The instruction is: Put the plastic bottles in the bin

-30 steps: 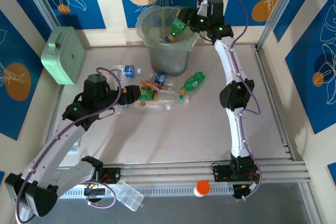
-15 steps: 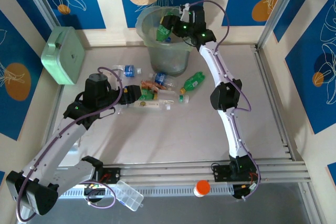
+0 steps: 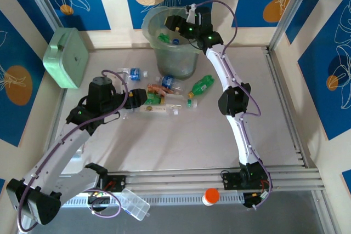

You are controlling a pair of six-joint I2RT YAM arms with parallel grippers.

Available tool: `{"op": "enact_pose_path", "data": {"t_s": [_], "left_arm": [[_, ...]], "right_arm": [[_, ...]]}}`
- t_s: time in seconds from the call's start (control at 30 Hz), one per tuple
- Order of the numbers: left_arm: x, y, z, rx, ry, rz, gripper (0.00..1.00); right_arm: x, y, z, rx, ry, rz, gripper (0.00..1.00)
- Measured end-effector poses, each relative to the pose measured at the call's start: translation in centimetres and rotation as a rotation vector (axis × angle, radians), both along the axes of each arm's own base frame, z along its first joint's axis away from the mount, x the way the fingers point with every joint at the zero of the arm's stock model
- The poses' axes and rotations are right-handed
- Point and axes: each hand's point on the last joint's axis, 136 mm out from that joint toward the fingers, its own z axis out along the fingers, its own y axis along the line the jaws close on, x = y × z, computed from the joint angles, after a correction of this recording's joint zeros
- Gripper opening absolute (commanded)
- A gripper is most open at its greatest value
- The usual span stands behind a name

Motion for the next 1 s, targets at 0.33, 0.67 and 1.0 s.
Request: {"op": "enact_pose_path", "data": {"t_s": [0.33,0.67,1.0], "left_arm": [[-0.5,0.5,1.2,-0.012,-0.036,0.012,0.82],[-2.2,0.0,2.9,-0.094,-0.055,-0.028,0.81],[-3.2,-0.3,0.4,-0.153,0.033,-0.022,0.81]], "right_arm": [[-3.6,-1.3,8.3,-0.05,-0.155,-0.001,0.7],[-13.0,-3.4,16.6,-0.157,-0.246,-0.047,0.66],[-20.4,-7.4,7.5,-0.194,-0.038,-0.102,0.67]]}}
